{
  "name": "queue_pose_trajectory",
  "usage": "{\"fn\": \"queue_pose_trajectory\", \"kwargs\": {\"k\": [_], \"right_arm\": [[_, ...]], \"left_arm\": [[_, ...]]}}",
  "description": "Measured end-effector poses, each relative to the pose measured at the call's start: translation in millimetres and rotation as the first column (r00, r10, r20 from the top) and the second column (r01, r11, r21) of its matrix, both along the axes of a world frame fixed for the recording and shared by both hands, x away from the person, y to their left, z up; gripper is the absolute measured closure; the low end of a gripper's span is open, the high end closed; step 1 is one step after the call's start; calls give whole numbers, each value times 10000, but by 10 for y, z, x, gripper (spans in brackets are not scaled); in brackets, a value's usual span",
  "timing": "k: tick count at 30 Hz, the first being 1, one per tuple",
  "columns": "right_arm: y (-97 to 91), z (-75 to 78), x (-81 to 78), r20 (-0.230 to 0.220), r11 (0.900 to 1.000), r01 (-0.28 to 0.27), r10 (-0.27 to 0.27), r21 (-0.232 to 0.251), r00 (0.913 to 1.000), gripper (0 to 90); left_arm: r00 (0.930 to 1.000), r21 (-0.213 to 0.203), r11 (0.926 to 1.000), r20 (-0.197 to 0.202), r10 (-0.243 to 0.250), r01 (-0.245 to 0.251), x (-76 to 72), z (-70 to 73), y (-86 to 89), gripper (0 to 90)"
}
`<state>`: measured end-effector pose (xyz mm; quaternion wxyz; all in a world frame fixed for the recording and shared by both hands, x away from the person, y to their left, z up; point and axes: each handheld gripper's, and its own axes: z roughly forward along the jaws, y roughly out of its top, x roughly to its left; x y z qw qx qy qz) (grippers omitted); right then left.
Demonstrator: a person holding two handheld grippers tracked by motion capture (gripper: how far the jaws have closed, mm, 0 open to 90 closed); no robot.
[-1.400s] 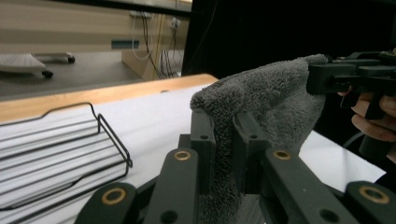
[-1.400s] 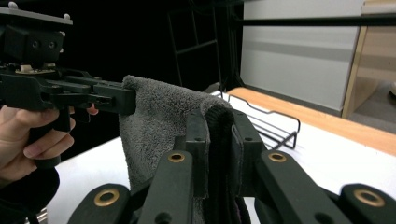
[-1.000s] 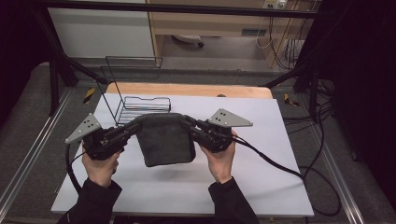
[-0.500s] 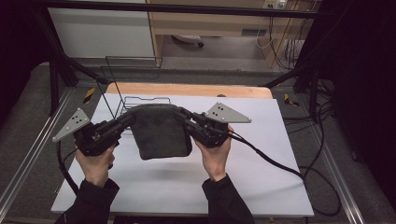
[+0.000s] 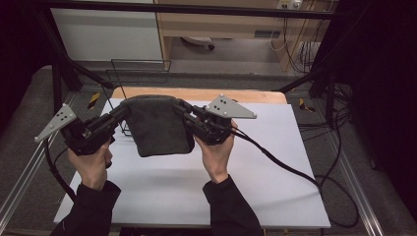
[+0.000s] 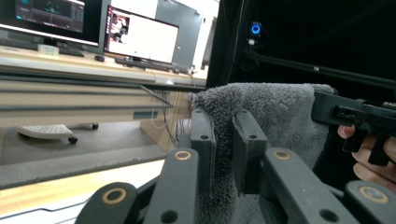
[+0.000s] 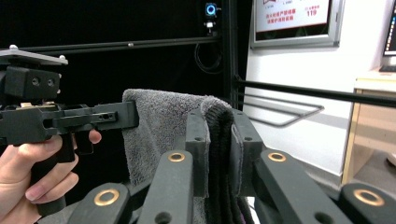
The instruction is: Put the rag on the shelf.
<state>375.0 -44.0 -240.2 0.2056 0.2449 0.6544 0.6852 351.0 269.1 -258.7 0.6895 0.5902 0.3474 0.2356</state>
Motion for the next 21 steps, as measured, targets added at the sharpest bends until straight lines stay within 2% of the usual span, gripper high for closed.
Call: {"fn": "queue_pose_trajectory", "kwargs": {"k": [10,21], "right_arm": [[147,237,61,351,9996,32,-41,274,9994,807],[297,508,130,811,9995,115,-139,301,9966,807]], "left_arm": [[9982,-426,9986,502,336,-315,33,226,95,803],[9940,-883,9944,880,657,-579,92,438,192,803]]}}
